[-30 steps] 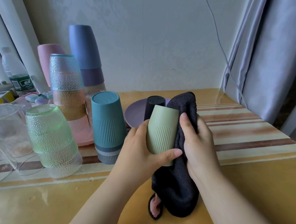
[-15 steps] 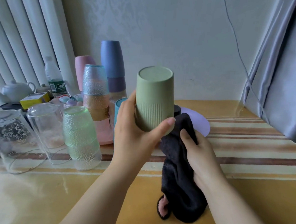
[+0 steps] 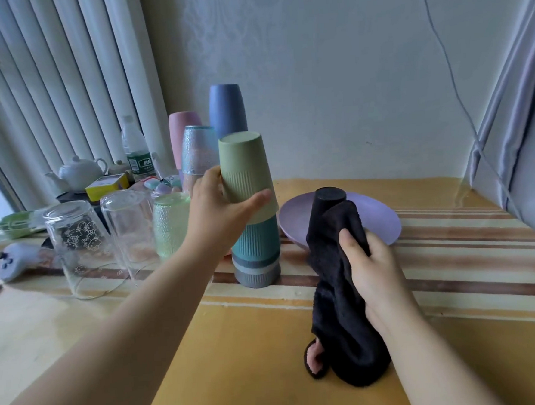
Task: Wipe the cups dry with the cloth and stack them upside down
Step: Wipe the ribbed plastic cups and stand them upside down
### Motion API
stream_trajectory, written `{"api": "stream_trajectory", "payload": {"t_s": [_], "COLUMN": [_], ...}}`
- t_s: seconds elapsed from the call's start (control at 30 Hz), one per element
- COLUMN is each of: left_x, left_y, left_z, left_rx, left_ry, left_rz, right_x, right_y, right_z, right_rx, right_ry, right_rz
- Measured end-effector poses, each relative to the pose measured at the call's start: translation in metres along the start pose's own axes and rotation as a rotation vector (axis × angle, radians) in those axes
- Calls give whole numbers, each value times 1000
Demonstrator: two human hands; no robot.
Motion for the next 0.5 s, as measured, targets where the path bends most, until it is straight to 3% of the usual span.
{"api": "stream_trajectory", "payload": {"t_s": [0.17, 0.33, 0.4, 0.5], "left_x": [23, 35, 46, 68], "left_y": [-22, -27, -23, -21], "left_z": [27, 30, 22, 0], "left_rx": [-90, -159, -209, -404], "left_ry": [48, -13, -129, -478], "left_rz": [114, 94, -8, -187], "right_x": [-2, -5, -6, -8], "right_y": [2, 5, 8, 17], "right_z": [-1, -2, -2, -3], "right_rx": [-11, -24, -31, -56], "right_ry": [8, 1, 1, -25], "right_rz": [-17, -39, -55, -97]}}
Point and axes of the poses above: each hand's wrist, its own x-axis away from the middle knuckle, its own y-axis out of the back of the hand, z = x × y, the point moved 7 cm from there along -x, towards the middle knuckle, and after that the axes turned 4 degrees about -y, right-handed, at the moved point
